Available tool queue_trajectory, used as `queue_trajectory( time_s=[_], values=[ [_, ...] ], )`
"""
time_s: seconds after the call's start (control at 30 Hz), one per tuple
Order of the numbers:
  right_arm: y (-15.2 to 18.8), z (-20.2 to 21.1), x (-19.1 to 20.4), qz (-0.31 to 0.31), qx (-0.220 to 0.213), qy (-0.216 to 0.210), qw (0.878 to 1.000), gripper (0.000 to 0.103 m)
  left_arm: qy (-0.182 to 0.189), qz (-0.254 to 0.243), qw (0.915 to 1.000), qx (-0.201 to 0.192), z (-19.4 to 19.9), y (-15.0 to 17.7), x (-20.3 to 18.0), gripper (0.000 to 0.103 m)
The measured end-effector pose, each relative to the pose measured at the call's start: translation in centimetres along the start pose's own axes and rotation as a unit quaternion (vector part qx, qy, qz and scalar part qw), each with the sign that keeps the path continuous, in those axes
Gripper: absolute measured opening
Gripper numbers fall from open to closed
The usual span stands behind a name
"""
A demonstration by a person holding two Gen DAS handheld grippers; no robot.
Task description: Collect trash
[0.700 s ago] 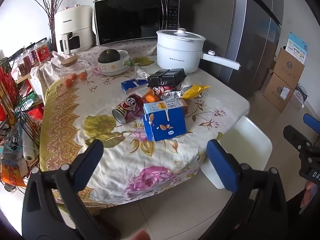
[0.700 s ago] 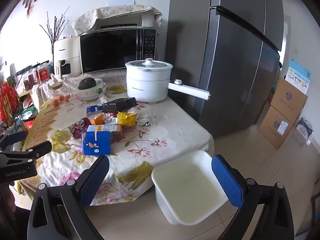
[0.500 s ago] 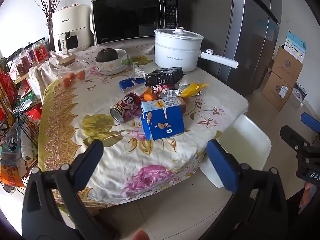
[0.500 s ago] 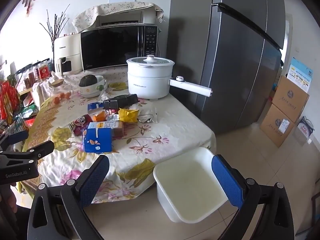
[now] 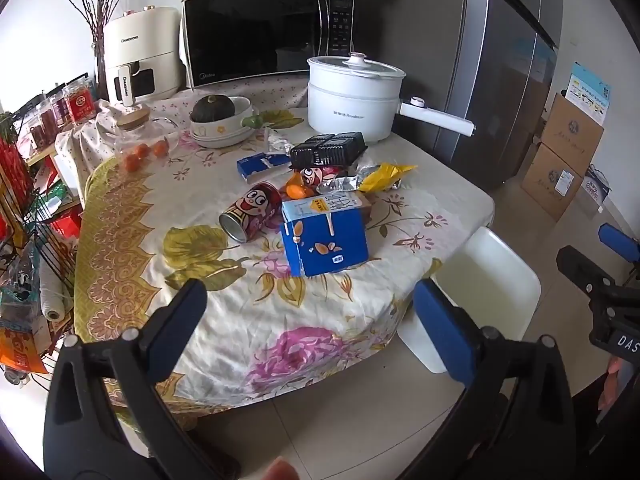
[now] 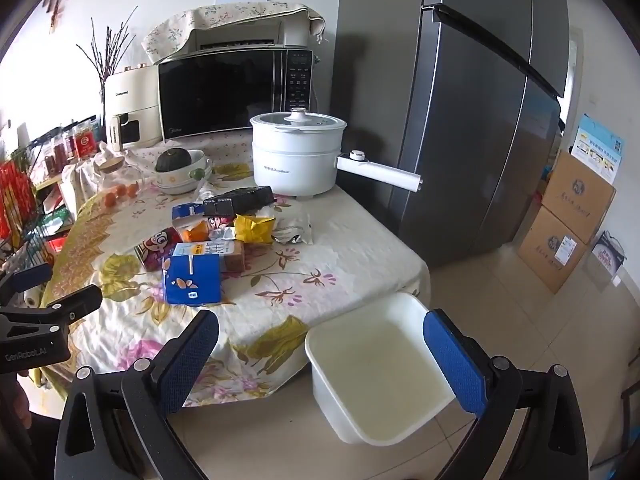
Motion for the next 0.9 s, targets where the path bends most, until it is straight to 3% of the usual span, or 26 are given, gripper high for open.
queue_trajectory(
  time_s=[0.9],
  values=[
    [0.05, 0.00, -0.24, -0.001, 0.000, 0.002, 1.000, 0.103, 0.002, 0.002, 1.0000, 0.001, 0.06, -0.03, 0.08, 0.103]
  ],
)
Point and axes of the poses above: each gripper's, at about its wrist camera, not at the fingertips, and z roughly against the way its jaws point, x to its left, y to its underside, the point moved 10 cm from there along -z, roughly the way its jaws point, and after that the axes turned 6 degrees about z, right-handed, at the moved point
